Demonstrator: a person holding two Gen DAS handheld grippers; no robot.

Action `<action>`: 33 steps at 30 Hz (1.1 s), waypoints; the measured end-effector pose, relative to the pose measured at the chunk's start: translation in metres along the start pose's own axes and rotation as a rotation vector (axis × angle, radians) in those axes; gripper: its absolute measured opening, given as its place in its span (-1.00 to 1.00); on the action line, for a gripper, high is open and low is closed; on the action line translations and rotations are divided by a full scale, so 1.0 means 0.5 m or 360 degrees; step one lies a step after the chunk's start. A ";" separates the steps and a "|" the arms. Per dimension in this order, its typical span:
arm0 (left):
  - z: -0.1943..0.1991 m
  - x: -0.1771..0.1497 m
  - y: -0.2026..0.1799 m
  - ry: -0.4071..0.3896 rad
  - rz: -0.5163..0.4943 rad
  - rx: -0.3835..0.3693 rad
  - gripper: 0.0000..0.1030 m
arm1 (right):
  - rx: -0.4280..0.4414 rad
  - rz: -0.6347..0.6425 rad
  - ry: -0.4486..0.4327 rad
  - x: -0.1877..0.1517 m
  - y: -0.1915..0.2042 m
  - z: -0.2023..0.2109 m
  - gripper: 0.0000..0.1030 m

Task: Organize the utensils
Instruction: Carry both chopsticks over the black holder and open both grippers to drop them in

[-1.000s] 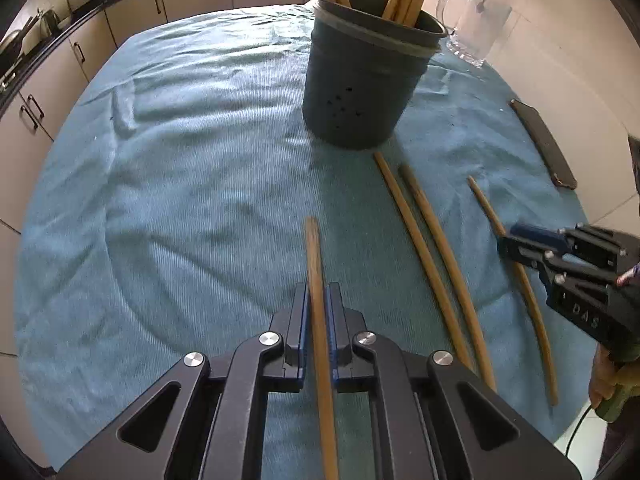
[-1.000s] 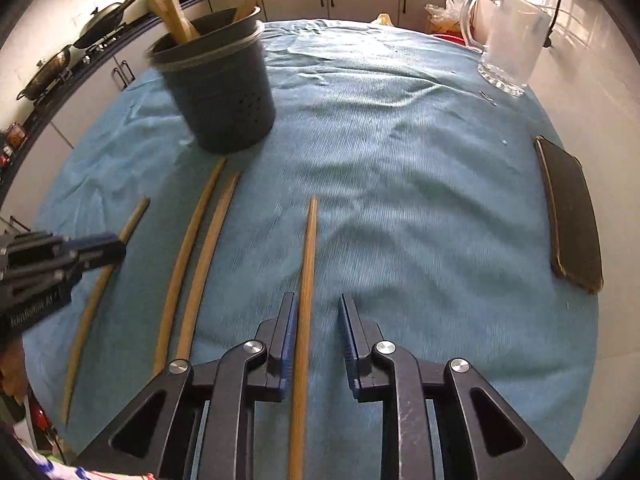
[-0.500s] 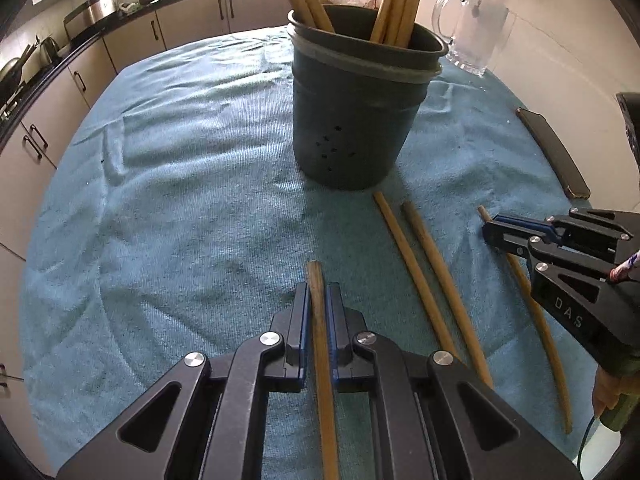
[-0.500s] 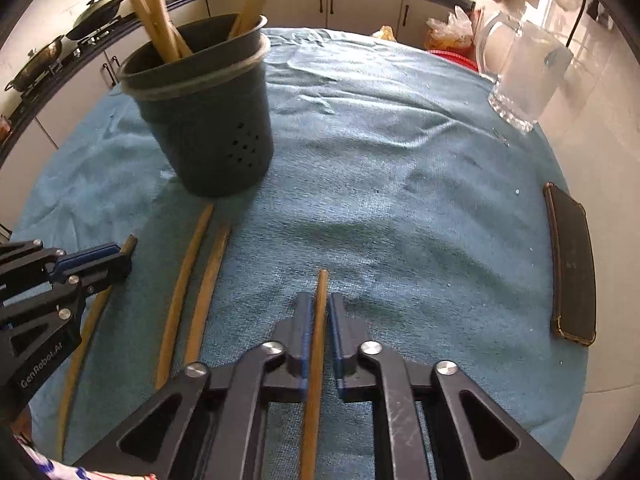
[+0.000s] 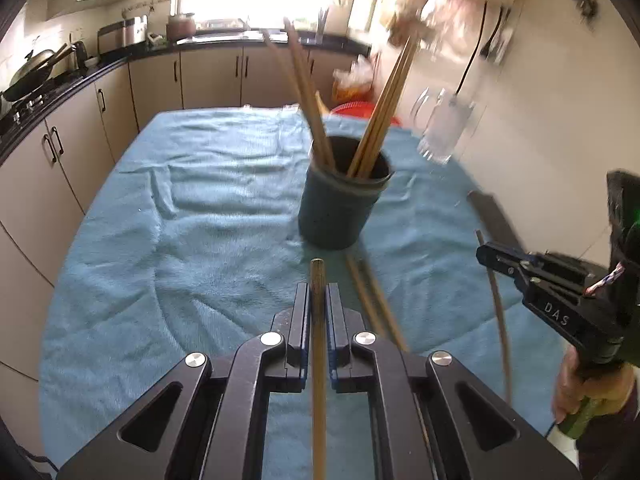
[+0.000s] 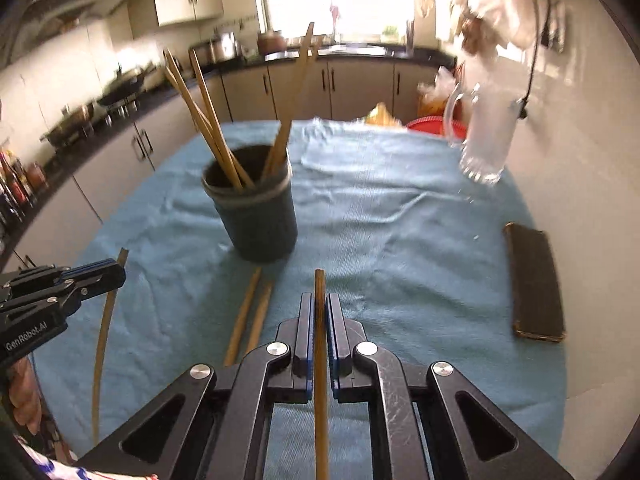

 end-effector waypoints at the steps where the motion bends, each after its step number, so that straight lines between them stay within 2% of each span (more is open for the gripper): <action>1: 0.017 -0.001 -0.001 -0.0022 0.0007 -0.0017 -0.87 | 0.0002 -0.0013 -0.0033 0.000 0.000 0.020 -0.89; 7: 0.106 -0.014 -0.021 -0.0153 0.0007 -0.0079 -0.87 | 0.0004 -0.0079 -0.0171 -0.007 -0.003 0.108 -0.89; 13: 0.185 -0.035 -0.046 -0.0269 -0.0063 -0.0099 -0.87 | 0.0003 -0.0109 -0.0276 -0.015 -0.005 0.181 -0.89; 19: 0.256 -0.042 -0.068 -0.0380 -0.0106 -0.0130 -0.87 | -0.0011 -0.0094 -0.0350 -0.021 0.004 0.230 -0.89; 26: 0.297 -0.027 -0.097 -0.0466 -0.0134 -0.0173 -0.87 | -0.0024 -0.0079 -0.0435 -0.003 0.007 0.268 -0.89; 33: 0.289 0.026 -0.101 -0.0480 -0.0114 -0.0177 -0.87 | -0.0013 -0.0076 -0.0485 0.034 0.006 0.270 -0.89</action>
Point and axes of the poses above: each gripper's, at about its wrist camera, not at the fingertips, and z roughly against the way its jaws point, y to its left, x to its top, the point moved 7 cm from there along -z, roughly the way its jaws point, and after that the axes turned 6 degrees about z, right-handed, at the moved point
